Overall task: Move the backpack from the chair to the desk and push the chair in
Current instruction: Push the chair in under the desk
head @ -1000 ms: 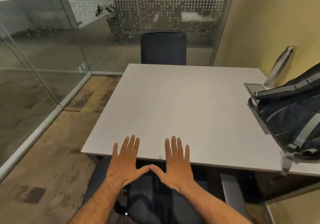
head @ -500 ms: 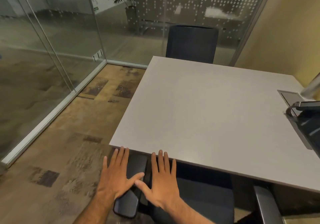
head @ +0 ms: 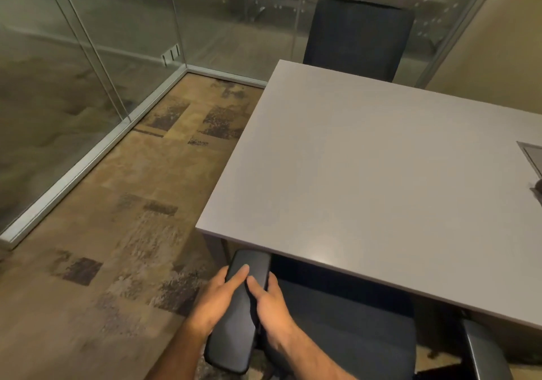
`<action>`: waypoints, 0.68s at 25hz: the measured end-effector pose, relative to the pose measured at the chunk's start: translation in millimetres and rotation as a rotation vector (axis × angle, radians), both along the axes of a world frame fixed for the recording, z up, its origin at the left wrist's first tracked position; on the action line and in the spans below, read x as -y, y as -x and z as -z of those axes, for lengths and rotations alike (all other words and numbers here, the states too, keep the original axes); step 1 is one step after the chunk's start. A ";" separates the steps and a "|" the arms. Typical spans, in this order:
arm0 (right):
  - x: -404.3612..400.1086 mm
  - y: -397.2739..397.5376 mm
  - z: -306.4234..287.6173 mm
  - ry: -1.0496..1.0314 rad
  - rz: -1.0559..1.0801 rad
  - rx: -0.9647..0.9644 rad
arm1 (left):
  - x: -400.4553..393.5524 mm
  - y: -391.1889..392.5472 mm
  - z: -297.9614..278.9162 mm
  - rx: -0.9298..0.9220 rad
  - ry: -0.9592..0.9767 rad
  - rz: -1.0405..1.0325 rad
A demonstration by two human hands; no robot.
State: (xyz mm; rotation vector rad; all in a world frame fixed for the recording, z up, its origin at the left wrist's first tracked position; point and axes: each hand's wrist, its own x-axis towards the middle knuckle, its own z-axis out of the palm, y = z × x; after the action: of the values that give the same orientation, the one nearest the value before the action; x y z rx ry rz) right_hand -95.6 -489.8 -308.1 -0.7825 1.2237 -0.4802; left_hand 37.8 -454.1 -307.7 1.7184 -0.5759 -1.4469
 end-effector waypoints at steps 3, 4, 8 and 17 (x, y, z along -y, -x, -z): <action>-4.7 -3.1 2.4 -0.027 0.015 0.008 | -2.1 -0.9 2.8 -0.045 0.001 -0.021; -4.8 -3.3 2.8 -0.028 0.017 0.009 | -1.8 -0.7 3.4 -0.055 -0.003 -0.030; -3.6 -5.1 11.0 -0.046 0.040 -0.004 | 3.4 -0.1 6.7 -0.084 -0.025 -0.059; -4.9 -3.4 65.9 -0.112 0.003 -0.080 | -0.6 6.7 58.7 -0.088 -0.079 -0.118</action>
State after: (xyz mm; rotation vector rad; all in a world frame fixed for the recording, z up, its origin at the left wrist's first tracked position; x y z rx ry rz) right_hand -92.3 -484.9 -374.0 -0.7099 1.3151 -0.3828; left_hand 31.1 -453.4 -366.4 1.7102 -0.3688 -1.4698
